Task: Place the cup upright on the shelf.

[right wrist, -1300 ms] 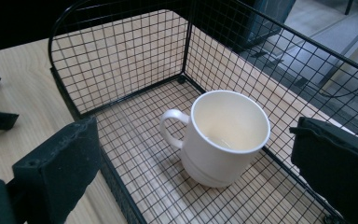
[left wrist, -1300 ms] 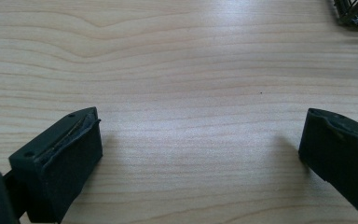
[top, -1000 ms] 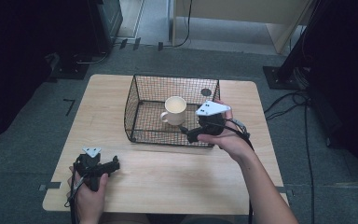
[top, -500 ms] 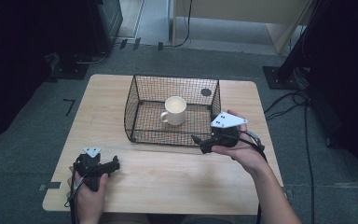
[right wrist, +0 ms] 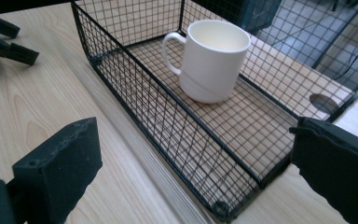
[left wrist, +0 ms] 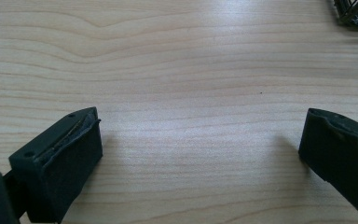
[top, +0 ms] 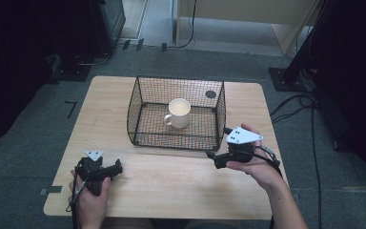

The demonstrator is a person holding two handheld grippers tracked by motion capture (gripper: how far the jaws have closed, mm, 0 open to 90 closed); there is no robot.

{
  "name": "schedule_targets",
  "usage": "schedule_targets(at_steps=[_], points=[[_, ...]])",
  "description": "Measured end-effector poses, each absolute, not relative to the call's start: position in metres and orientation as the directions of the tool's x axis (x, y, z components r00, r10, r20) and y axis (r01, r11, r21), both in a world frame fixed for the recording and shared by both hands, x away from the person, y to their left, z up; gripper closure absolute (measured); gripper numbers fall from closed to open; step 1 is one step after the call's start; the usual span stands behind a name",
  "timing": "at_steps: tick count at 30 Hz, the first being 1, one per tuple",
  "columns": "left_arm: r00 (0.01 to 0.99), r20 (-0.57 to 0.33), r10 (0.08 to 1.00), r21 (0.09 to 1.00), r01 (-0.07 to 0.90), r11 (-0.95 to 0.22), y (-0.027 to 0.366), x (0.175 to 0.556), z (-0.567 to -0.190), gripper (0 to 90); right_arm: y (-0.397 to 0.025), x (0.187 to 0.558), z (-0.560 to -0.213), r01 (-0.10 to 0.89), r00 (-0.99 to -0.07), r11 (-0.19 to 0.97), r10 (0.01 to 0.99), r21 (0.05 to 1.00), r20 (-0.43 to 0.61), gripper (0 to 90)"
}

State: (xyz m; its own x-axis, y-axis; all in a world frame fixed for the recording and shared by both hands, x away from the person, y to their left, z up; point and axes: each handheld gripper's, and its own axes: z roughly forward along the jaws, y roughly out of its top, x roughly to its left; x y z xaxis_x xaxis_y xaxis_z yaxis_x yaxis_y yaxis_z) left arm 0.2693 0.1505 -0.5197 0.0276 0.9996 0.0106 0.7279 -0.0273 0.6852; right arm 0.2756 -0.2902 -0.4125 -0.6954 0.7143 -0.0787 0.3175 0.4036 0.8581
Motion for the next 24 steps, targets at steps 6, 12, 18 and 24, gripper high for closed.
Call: schedule_targets(at_steps=[6, 12, 18, 24], points=[[0.027, 0.01, 1.0, 0.686, 0.727, -0.027, 0.15, 0.269, -0.52, 0.0, -0.302, 0.269, -0.424, 0.34, -0.68, 0.387, 0.731, 0.857, -0.06, 1.7], [0.027, 0.01, 1.0, 0.686, 0.727, -0.027, 0.15, 0.269, -0.52, 0.0, -0.315, 0.265, -0.438, 0.369, -0.658, 0.372, 0.752, 0.852, -0.044, 1.7], [0.027, 0.01, 1.0, 0.686, 0.727, -0.027, 0.15, 0.269, -0.52, 0.0, -0.328, 0.26, -0.45, 0.394, -0.635, 0.361, 0.772, 0.845, -0.035, 1.7], [0.027, 0.01, 1.0, 0.686, 0.727, -0.027, 0.15, 0.269, -0.52, 0.0, -0.34, 0.254, -0.459, 0.415, -0.614, 0.348, 0.789, 0.841, -0.023, 1.7]])
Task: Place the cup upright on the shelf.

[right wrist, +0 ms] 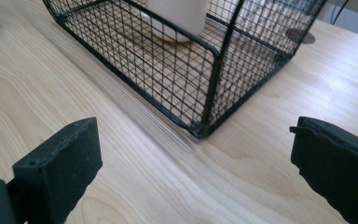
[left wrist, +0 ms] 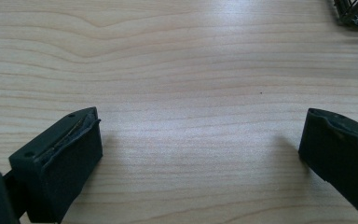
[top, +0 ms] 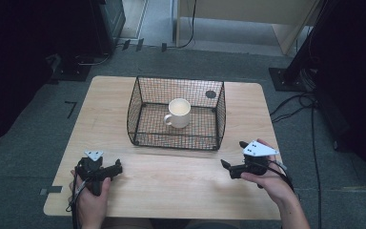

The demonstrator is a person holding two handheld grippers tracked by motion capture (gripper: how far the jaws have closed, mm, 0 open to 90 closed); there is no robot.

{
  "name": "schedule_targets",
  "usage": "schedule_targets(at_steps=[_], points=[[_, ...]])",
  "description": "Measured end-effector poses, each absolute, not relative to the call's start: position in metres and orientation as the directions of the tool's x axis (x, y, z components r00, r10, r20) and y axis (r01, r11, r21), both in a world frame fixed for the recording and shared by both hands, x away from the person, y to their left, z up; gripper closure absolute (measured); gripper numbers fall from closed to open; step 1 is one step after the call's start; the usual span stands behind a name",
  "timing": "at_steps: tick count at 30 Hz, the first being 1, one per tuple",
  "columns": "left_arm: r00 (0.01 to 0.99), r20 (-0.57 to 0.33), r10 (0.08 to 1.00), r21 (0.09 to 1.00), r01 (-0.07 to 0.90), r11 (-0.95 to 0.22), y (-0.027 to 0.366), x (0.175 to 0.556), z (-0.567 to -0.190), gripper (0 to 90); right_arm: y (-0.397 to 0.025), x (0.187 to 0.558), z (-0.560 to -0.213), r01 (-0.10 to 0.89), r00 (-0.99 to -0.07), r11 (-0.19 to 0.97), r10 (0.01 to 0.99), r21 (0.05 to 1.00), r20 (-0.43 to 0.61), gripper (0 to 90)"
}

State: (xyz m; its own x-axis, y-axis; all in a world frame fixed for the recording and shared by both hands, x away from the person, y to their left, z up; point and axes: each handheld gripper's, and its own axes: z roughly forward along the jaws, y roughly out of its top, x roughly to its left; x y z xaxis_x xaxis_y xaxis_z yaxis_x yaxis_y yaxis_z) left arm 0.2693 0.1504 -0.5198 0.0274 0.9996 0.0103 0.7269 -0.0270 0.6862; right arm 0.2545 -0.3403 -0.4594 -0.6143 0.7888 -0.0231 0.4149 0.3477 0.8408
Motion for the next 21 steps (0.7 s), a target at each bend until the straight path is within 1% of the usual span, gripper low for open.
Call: schedule_targets(at_steps=[21], points=[[0.029, 0.012, 1.0, 0.685, 0.728, -0.029, 0.151, 0.269, -0.52, 0.0, -0.382, 0.238, -0.491, 0.491, -0.524, 0.299, 0.851, 0.818, 0.003, 1.8]])
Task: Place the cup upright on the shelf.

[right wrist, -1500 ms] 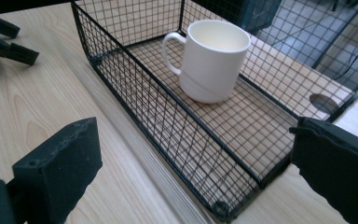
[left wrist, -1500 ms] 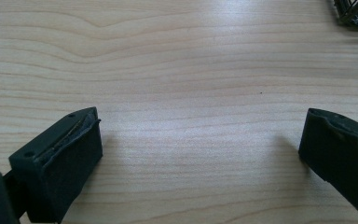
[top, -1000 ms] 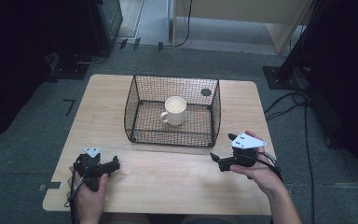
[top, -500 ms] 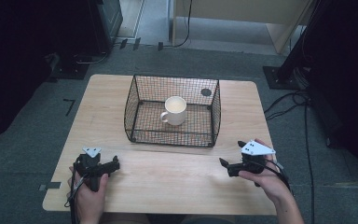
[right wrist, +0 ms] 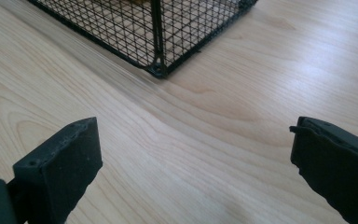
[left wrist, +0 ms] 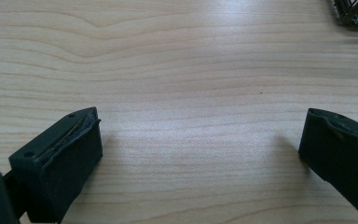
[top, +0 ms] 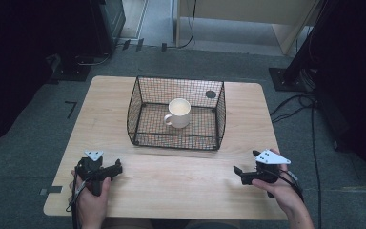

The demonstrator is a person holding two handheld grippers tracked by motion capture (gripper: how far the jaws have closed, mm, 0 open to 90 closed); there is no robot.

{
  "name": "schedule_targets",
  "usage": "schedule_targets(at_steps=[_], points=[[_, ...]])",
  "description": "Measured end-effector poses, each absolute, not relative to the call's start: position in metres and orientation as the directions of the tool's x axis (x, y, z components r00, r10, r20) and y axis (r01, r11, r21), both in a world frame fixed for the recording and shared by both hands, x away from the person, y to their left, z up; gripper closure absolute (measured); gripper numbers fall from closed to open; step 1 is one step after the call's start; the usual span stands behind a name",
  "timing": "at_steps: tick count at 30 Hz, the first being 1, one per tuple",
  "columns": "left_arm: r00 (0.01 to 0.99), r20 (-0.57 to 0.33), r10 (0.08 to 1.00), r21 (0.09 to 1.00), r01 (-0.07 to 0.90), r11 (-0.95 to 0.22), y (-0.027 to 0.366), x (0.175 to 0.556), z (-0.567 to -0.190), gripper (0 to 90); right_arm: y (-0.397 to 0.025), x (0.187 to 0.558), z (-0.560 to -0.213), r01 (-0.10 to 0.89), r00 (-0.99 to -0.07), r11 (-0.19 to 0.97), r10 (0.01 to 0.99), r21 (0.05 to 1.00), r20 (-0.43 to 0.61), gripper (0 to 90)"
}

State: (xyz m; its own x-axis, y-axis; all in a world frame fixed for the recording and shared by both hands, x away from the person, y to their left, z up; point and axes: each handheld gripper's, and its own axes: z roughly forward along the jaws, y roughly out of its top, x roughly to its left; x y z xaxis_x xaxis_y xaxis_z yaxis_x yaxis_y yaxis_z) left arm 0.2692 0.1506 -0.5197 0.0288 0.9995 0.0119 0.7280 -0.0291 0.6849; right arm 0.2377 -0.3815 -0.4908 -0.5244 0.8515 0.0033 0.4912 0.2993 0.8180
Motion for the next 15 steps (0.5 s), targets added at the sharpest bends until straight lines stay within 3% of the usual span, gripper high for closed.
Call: schedule_targets(at_steps=[15], points=[[0.029, 0.012, 1.0, 0.685, 0.728, -0.029, 0.151, 0.269, -0.52, 0.0, -0.401, 0.228, -0.514, 0.556, -0.456, 0.301, 0.89, 0.774, -0.018, 1.8]])
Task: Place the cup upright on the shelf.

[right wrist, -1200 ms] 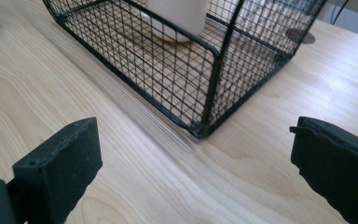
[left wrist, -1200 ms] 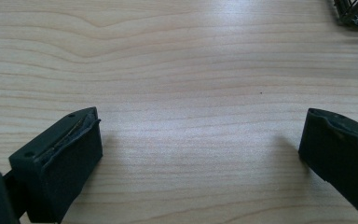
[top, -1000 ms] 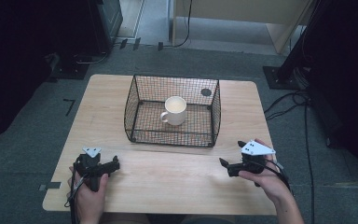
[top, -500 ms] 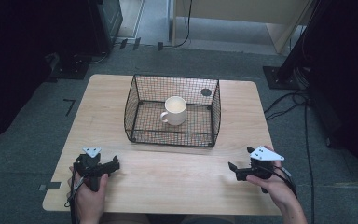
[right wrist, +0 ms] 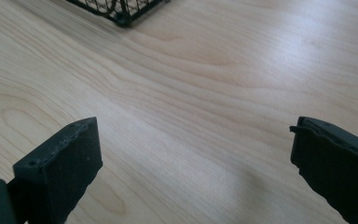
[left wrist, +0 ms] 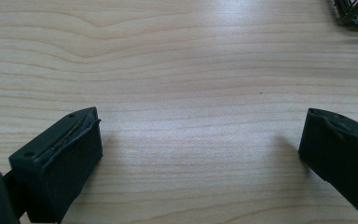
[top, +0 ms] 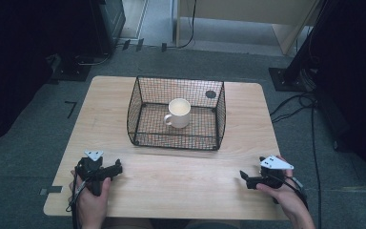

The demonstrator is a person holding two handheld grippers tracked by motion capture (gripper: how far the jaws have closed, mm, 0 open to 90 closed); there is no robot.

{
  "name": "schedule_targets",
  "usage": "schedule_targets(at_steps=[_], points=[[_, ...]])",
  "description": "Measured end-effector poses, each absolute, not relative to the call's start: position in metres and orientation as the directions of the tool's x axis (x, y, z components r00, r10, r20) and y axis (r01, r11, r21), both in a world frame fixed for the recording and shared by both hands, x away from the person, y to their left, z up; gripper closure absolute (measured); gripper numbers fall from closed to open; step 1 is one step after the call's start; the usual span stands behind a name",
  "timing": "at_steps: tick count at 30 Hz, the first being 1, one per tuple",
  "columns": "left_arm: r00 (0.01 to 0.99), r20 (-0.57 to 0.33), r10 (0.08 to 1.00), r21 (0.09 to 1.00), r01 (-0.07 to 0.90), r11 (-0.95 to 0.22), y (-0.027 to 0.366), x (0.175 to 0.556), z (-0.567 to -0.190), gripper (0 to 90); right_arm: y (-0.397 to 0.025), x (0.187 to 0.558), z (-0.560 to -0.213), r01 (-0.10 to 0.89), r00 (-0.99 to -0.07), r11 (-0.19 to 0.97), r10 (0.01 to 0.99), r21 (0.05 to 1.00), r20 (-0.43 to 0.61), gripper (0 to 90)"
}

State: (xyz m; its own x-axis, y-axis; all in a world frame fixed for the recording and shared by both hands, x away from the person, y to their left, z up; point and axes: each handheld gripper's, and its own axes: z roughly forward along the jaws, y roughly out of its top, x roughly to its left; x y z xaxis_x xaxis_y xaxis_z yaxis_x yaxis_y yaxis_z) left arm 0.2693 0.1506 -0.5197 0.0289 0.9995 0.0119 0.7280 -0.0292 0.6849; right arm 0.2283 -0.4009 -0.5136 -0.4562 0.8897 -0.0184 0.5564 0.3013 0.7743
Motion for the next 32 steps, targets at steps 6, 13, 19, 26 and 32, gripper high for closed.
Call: schedule_targets(at_steps=[6, 13, 19, 26, 32], points=[[0.029, 0.012, 1.0, 0.685, 0.728, -0.029, 0.151, 0.269, -0.52, 0.0, -0.402, 0.227, -0.522, 0.59, -0.432, 0.296, 0.902, 0.751, -0.016, 2.5], [0.029, 0.012, 1.0, 0.685, 0.728, -0.029, 0.151, 0.269, -0.52, 0.0, -0.405, 0.225, -0.526, 0.619, -0.398, 0.277, 0.917, 0.735, -0.01, 3.8], [0.028, 0.012, 1.0, 0.685, 0.728, -0.029, 0.151, 0.269, -0.52, 0.0, -0.408, 0.225, -0.527, 0.665, -0.321, 0.204, 0.947, 0.718, 0.028, 3.5], [0.022, 0.011, 1.0, 0.686, 0.727, -0.024, 0.15, 0.27, -0.52, 0.0, -0.407, 0.221, -0.527, 0.678, -0.24, 0.147, 0.97, 0.72, 0.028, 4.3], [0.021, 0.011, 1.0, 0.686, 0.727, -0.023, 0.15, 0.27, -0.52, 0.0, -0.407, 0.22, -0.527, 0.68, -0.234, 0.142, 0.972, 0.719, 0.029, 4.4]])
